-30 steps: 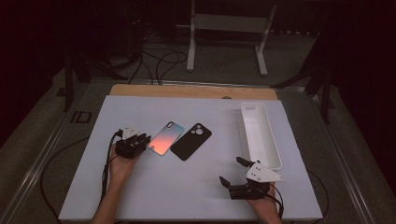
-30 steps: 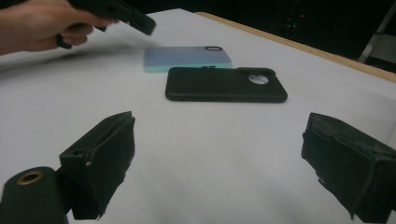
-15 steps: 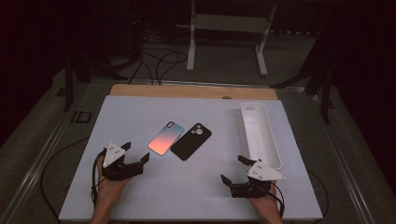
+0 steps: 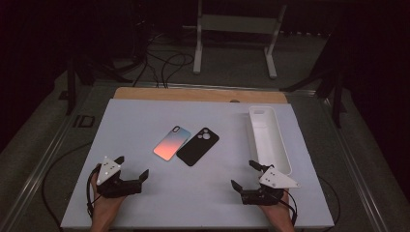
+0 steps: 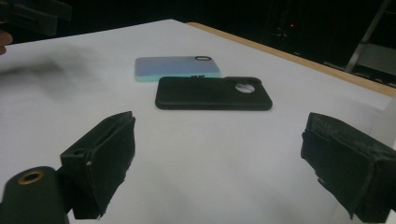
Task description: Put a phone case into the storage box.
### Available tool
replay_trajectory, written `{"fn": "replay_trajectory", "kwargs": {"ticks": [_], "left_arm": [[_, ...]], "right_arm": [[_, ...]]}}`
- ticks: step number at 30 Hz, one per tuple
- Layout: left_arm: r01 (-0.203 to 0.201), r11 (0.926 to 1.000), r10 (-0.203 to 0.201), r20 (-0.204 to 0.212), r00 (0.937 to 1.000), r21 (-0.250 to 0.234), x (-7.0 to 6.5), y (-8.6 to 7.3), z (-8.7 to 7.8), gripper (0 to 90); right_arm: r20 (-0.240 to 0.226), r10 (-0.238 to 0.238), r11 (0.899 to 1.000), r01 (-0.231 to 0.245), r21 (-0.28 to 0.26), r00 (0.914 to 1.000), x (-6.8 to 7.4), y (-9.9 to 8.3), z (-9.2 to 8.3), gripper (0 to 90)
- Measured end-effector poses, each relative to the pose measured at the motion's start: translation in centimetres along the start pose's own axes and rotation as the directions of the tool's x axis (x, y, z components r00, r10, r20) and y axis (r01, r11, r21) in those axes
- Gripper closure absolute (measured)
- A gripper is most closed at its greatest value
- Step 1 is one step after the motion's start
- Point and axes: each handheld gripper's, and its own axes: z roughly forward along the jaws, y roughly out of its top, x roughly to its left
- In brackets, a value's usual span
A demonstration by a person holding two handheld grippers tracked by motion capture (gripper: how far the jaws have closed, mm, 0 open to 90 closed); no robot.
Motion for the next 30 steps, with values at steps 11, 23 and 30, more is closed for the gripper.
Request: {"fn": "replay_trajectory", "kwargs": {"ticks": [11, 23, 30], "left_arm": [[-0.001, 0.9994, 0.002, -0.029, 0.9996, 0.033, 0.0, 0.0, 0.5, 0.0], [-0.019, 0.9932, 0.018, 0.002, 0.9998, 0.115, 0.0, 1.2, 1.3, 0.0], [-0.048, 0.9879, 0.05, -0.004, 0.9988, 0.147, 0.2, 3.2, 2.0, 0.0]], "right_arm": [[-0.005, -0.005, 1.0, 0.005, 0.001, 1.0, 0.3, 0.0, 0.0, 9.8], [-0.004, 0.003, 1.0, -0.003, 0.0, 1.0, 0.4, -0.1, 0.3, 9.8], [0.001, 0.007, 1.0, -0.007, 0.0, 1.0, 0.4, -0.1, 0.4, 9.9]]}}
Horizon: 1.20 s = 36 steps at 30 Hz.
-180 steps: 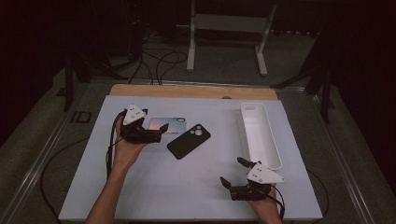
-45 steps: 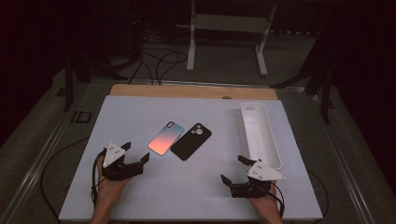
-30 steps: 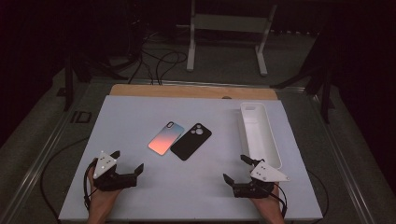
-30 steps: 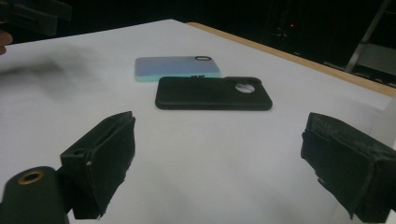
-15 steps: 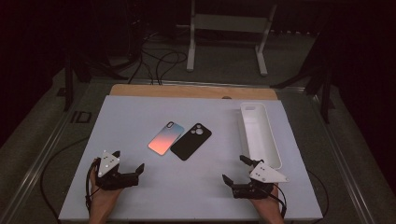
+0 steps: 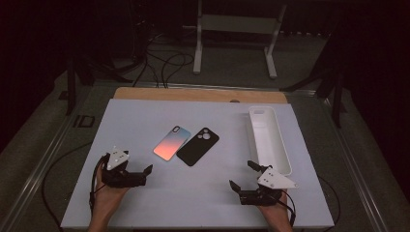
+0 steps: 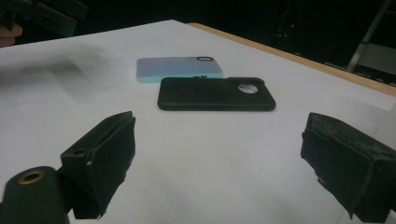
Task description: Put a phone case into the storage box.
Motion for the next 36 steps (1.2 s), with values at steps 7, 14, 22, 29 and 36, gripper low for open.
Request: {"fn": "replay_trajectory", "kwargs": {"ticks": [7, 14, 22, 29, 36], "left_arm": [[-0.029, 0.9994, 0.03, -0.022, 0.9993, 0.02, 0.2, 1.8, 1.2, 0.0], [-0.038, 0.9964, 0.039, -0.005, 0.9992, 0.076, 0.5, 3.2, 2.7, 0.0], [-0.056, 0.9862, 0.057, 0.001, 0.9984, 0.156, 0.8, 4.3, 5.1, 0.0], [-0.073, 0.9729, 0.073, 0.009, 0.9973, 0.219, 0.7, 4.5, 6.9, 0.0], [-0.086, 0.9595, 0.085, 0.016, 0.9963, 0.269, 0.5, 4.8, 8.6, 0.0]], "right_arm": [[-0.002, -0.004, 1.0, 0.004, 0.001, 1.0, 0.0, 0.0, 0.0, 9.9], [-0.002, -0.004, 1.0, 0.004, 0.002, 1.0, 0.1, 0.0, 0.1, 9.9], [-0.002, -0.005, 1.0, 0.005, 0.004, 1.0, 0.0, -0.1, 0.1, 9.9], [-0.007, -0.006, 1.0, 0.006, 0.009, 1.0, 0.2, -0.1, 0.2, 9.9], [-0.011, -0.009, 1.0, 0.009, 0.014, 0.9999, 0.3, -0.1, 0.2, 9.9]]}}
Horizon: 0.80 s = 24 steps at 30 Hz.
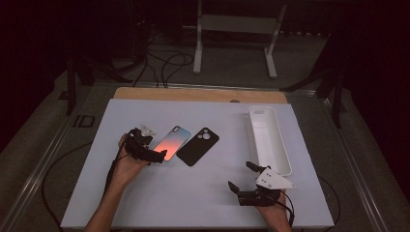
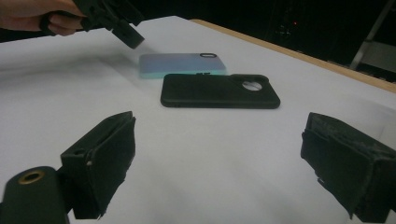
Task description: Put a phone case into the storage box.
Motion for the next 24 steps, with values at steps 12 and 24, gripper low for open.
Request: {"fn": "replay_trajectory", "kwargs": {"ticks": [12, 24], "left_arm": [[-0.004, 0.9955, 0.0, 0.039, 0.9992, 0.095, -0.3, 0.5, 2.8, 0.0], [-0.001, 0.9886, -0.012, 0.083, 0.9965, 0.151, -0.7, 0.7, 4.3, 0.0]], "right_arm": [[-0.001, -0.002, 1.0, 0.002, -0.001, 1.0, 0.0, 0.0, 0.1, 9.9], [-0.005, -0.002, 1.0, 0.002, 0.004, 1.0, 0.1, -0.1, 0.2, 9.9]]}}
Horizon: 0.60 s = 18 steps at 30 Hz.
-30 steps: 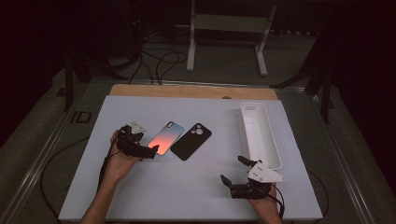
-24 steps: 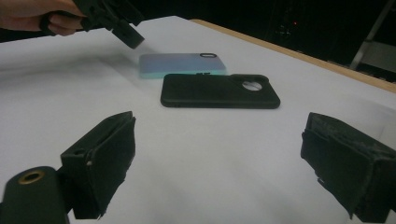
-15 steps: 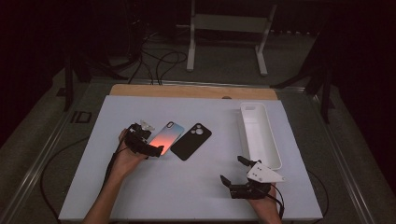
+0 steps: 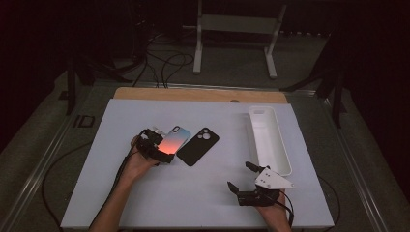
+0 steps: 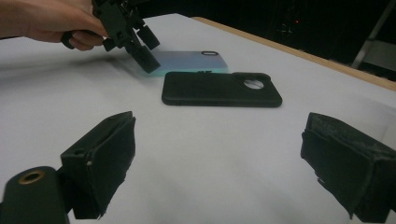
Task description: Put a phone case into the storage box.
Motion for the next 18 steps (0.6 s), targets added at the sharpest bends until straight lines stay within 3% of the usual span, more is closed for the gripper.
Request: {"fn": "replay_trajectory", "kwargs": {"ticks": [18], "left_arm": [[-0.019, 0.9956, 0.019, -0.002, 0.9998, 0.092, -0.4, 1.3, 0.6, 8.4]], "right_arm": [[-0.003, -0.007, 1.0, 0.007, 0.006, 1.0, 0.1, 0.0, 0.2, 9.9]]}}
